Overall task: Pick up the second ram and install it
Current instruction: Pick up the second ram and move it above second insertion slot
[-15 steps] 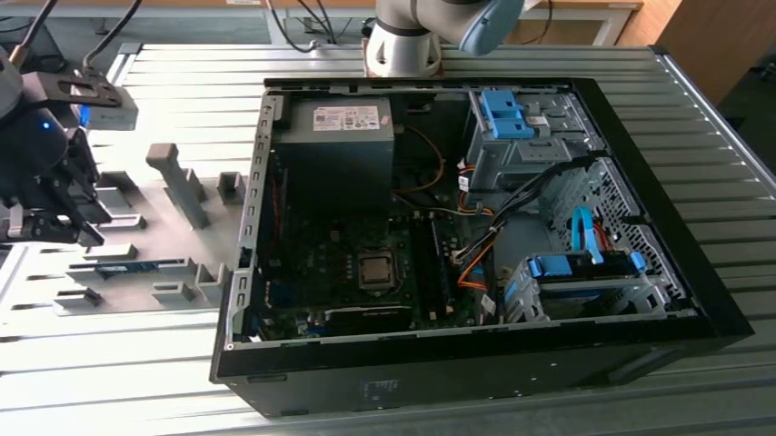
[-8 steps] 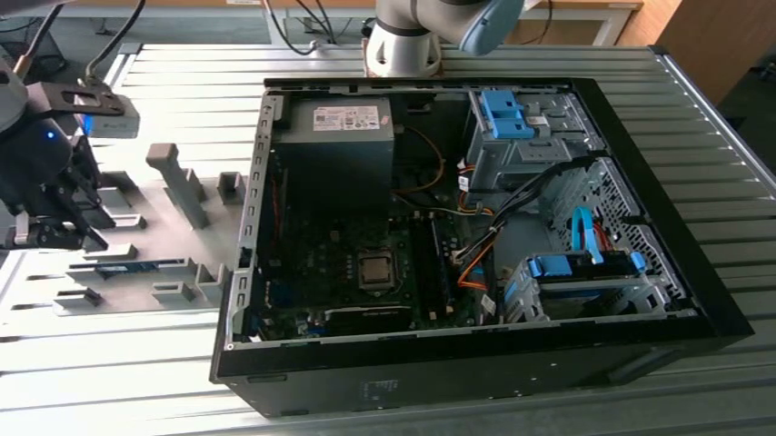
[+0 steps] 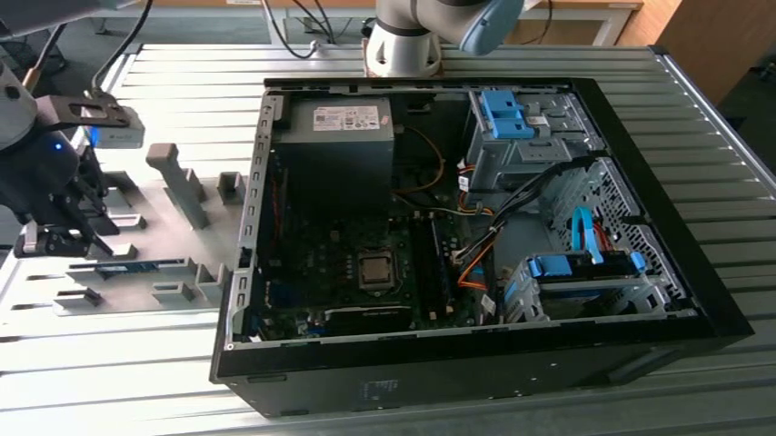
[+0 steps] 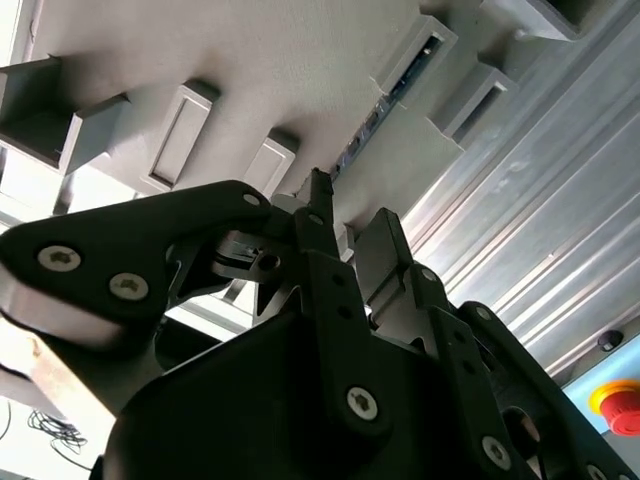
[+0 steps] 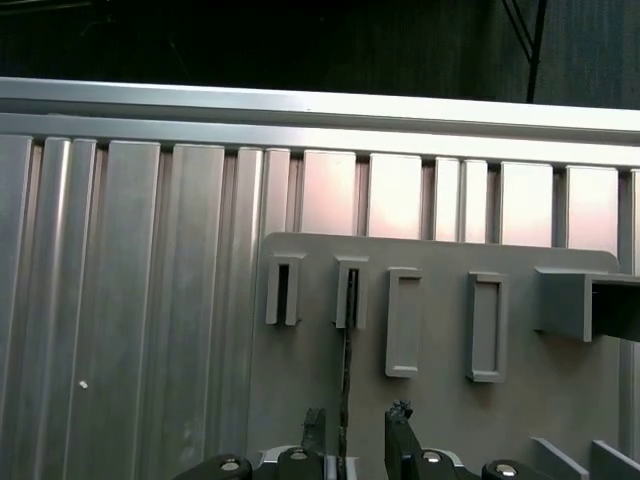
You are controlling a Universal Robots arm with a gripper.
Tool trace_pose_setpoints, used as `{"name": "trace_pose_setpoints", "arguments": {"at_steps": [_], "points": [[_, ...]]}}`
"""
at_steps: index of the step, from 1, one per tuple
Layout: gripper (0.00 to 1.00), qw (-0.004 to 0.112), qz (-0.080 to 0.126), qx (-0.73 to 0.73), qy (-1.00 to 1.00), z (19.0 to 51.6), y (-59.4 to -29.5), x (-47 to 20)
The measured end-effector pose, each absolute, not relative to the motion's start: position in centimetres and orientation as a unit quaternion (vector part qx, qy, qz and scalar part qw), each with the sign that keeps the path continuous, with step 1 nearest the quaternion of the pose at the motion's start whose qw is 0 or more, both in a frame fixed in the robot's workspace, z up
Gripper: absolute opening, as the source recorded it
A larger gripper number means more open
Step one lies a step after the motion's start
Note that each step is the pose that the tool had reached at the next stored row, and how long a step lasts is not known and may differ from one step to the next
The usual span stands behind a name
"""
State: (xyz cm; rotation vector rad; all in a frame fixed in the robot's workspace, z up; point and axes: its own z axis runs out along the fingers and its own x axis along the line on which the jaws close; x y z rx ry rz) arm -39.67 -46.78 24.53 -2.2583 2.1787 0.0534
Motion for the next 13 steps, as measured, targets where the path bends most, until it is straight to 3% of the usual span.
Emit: {"name": "trace_pose_setpoints", "arguments": {"at_steps": [13], "points": [[0.37, 0.002, 0.016, -0.718, 0.696, 22.6, -47.0, -39.7]]}}
